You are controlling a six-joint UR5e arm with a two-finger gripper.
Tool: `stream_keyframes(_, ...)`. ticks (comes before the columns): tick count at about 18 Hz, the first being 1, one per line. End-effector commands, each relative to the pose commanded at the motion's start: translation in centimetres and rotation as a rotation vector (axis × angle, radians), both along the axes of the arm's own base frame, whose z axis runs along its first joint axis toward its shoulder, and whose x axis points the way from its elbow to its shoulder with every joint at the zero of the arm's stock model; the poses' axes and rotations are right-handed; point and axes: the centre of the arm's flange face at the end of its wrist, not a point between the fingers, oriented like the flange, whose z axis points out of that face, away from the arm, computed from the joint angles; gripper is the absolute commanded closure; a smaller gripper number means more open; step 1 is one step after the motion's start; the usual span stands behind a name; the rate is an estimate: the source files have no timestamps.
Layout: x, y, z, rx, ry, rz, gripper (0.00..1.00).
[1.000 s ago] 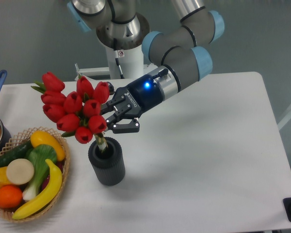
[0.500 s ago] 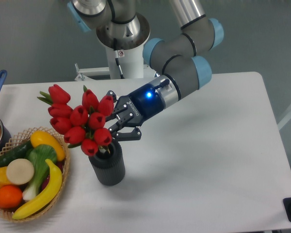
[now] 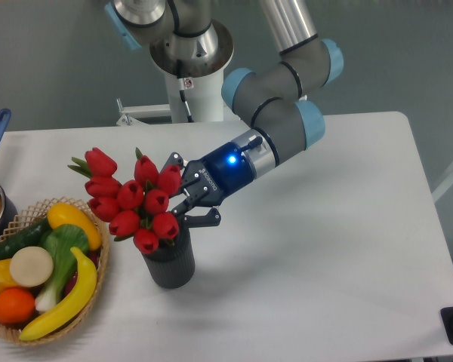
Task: Insert the flowers into the vase
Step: 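Open the gripper and release the tulips into the vase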
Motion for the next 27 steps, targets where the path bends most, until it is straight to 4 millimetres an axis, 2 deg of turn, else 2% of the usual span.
stream_keyframes(4,0.0,0.0,-1.4,-0.005,-0.006,0.0,0.67)
stream_keyframes(27,0.4,-0.4,-4.6,-0.013,0.02,0.001,0.67)
